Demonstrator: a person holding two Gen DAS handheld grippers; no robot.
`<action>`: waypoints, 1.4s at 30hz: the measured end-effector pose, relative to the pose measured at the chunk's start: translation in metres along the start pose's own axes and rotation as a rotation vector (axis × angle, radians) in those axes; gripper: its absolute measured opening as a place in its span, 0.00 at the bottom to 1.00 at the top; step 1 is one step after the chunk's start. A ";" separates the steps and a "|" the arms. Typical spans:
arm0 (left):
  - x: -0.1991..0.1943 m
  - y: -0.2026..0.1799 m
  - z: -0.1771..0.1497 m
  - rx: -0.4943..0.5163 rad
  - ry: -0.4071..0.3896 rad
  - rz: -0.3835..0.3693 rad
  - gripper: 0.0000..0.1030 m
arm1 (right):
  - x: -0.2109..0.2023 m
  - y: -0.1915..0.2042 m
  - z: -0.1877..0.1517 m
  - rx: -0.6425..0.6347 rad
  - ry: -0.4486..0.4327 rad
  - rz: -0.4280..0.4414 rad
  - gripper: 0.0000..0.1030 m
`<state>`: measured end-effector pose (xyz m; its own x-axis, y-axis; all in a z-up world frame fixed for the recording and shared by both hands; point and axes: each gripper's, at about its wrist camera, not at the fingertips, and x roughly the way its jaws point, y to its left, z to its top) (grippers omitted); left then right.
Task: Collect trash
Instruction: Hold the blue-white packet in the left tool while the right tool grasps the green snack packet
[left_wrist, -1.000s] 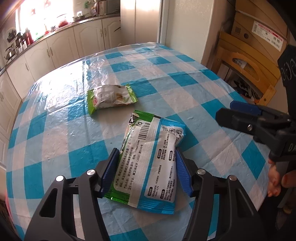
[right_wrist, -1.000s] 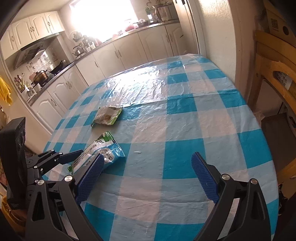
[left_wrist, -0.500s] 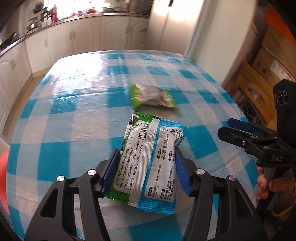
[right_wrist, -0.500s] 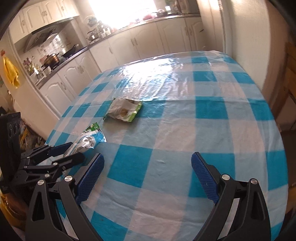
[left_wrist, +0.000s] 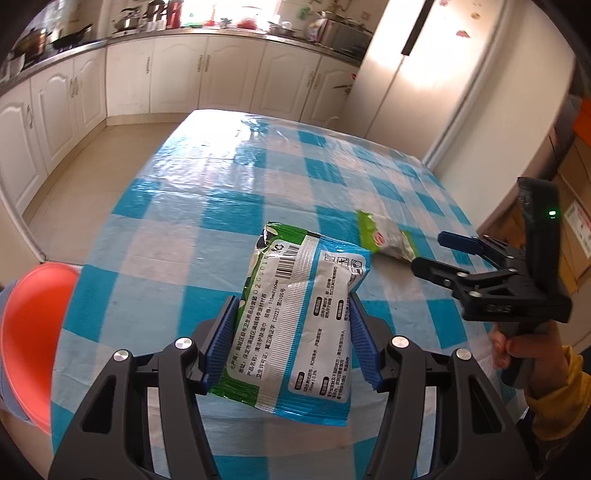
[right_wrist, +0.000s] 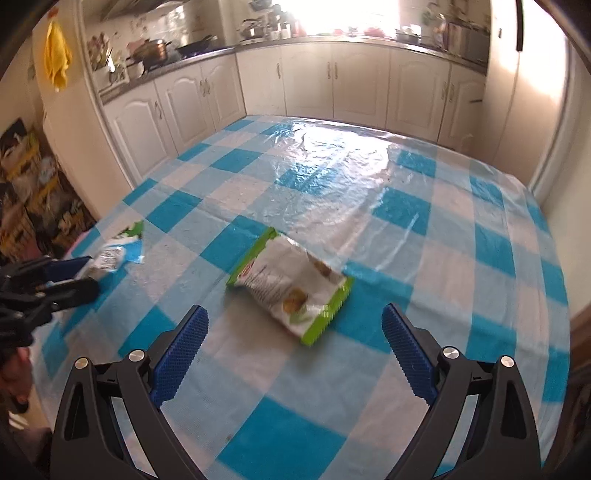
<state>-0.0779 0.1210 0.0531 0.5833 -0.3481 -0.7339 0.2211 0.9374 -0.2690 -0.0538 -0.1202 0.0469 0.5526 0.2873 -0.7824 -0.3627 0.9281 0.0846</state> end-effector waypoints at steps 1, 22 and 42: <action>-0.001 0.004 0.001 -0.008 -0.003 0.005 0.57 | 0.005 0.000 0.003 -0.011 0.008 -0.002 0.91; 0.000 0.035 0.005 -0.081 -0.013 0.033 0.58 | 0.042 0.000 0.019 -0.097 0.054 0.027 0.76; -0.007 0.048 0.001 -0.113 -0.027 0.050 0.58 | 0.035 0.003 0.016 0.004 0.024 0.009 0.50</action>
<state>-0.0702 0.1681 0.0458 0.6127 -0.2999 -0.7312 0.1032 0.9476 -0.3022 -0.0236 -0.1031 0.0298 0.5307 0.2899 -0.7964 -0.3647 0.9263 0.0942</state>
